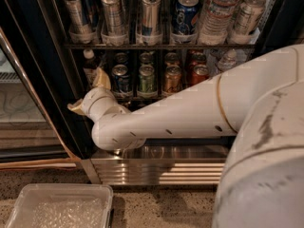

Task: Pick blue plastic bottle from middle shelf of fridge

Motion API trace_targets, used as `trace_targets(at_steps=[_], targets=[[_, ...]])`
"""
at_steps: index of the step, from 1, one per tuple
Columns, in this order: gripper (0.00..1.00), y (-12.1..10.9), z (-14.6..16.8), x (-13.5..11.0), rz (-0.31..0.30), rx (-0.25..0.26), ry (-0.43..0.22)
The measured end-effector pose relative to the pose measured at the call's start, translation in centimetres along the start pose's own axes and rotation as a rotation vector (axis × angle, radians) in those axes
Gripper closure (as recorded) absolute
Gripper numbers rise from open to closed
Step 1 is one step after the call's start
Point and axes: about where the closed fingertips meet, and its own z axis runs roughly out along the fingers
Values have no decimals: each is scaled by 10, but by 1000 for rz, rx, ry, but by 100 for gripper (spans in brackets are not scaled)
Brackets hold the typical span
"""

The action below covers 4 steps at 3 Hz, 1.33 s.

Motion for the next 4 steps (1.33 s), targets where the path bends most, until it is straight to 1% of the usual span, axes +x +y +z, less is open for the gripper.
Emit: trace_targets(at_steps=[1,2,3,4], targets=[[23,9,-18,-19,-50,11,-7],[20,10,-23,-14,-40,28,12],[20,5,-22,5,8,74,45],[26,3,-15,25,64,103,60]])
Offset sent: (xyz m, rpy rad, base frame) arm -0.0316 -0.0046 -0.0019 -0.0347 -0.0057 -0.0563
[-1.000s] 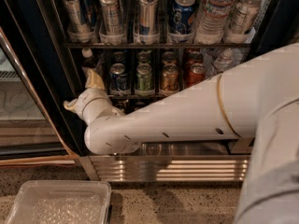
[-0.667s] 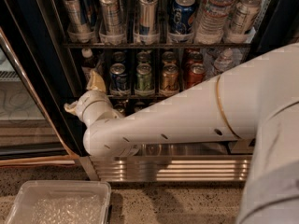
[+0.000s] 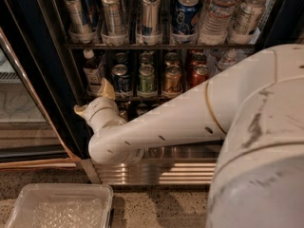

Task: Pick blue plastic bottle from middle shelf of fridge

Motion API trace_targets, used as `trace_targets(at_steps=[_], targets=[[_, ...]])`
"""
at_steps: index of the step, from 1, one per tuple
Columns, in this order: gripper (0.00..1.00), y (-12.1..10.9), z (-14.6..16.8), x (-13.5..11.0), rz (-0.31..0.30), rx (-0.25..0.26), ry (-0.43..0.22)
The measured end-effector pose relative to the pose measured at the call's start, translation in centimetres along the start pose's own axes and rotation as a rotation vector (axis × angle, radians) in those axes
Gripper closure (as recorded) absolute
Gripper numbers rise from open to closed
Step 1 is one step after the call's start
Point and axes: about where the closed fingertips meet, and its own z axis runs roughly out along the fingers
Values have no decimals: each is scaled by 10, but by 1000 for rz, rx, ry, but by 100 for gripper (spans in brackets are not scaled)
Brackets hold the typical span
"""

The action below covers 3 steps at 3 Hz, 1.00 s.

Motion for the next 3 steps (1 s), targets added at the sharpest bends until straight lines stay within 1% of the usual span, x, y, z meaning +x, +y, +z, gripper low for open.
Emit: trace_targets(at_steps=[1,2,3], targets=[[30,-2,12,16,48,14,4],[31,-7,25,25,78,30,-8],[30,-17,34,27,91,61,-32]])
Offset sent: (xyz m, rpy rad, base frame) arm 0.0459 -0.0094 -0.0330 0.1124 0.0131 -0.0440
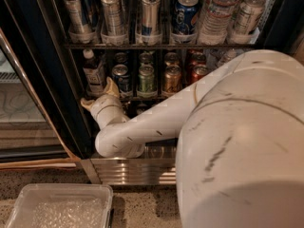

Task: Pick blue plastic bottle from middle shelf of fridge

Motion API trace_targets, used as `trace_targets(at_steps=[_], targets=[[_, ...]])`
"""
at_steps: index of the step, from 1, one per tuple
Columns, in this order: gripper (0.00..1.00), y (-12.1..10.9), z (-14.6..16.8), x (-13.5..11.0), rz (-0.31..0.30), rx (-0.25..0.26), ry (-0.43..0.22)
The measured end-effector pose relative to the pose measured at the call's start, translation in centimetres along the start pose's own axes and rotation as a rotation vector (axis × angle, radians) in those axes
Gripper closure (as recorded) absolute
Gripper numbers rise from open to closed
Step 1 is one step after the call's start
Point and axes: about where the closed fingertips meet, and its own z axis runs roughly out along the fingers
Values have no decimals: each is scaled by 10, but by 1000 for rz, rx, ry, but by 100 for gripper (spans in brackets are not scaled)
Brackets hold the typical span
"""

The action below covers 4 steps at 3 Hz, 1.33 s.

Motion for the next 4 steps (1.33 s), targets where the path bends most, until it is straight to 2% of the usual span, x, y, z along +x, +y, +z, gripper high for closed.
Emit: trace_targets(at_steps=[2,4], targets=[[30,-14,24,-5,6,21,-50],[29,-21,53,4,19,19,-47]])
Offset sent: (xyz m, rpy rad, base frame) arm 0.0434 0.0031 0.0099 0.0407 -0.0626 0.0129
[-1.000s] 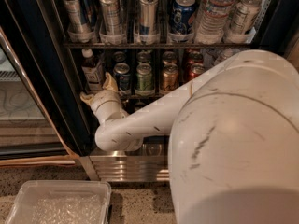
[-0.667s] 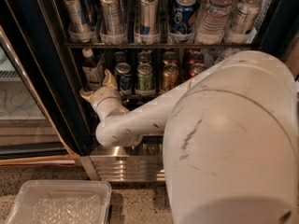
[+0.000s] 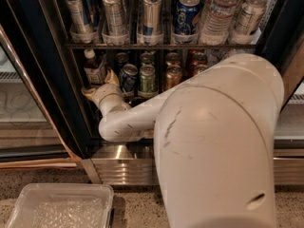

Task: Pick blue plastic bottle from middle shelf of fridge

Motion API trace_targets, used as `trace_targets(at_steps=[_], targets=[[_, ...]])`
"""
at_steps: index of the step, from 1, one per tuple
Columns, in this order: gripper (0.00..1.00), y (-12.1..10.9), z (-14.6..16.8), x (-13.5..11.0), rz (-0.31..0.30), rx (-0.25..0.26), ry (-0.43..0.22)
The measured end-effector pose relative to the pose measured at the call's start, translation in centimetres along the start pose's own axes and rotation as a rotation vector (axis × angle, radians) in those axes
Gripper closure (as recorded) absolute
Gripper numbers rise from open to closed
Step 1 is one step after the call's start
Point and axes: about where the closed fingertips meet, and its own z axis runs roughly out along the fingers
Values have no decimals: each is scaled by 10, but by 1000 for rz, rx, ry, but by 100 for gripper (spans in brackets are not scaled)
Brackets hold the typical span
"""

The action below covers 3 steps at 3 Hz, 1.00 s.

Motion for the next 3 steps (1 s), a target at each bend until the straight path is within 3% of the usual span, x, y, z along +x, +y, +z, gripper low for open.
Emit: trace_targets(at_steps=[2,3], targets=[[33,0,0,-2,0,0,0],[43,0,5,-4,-4,0,-10]])
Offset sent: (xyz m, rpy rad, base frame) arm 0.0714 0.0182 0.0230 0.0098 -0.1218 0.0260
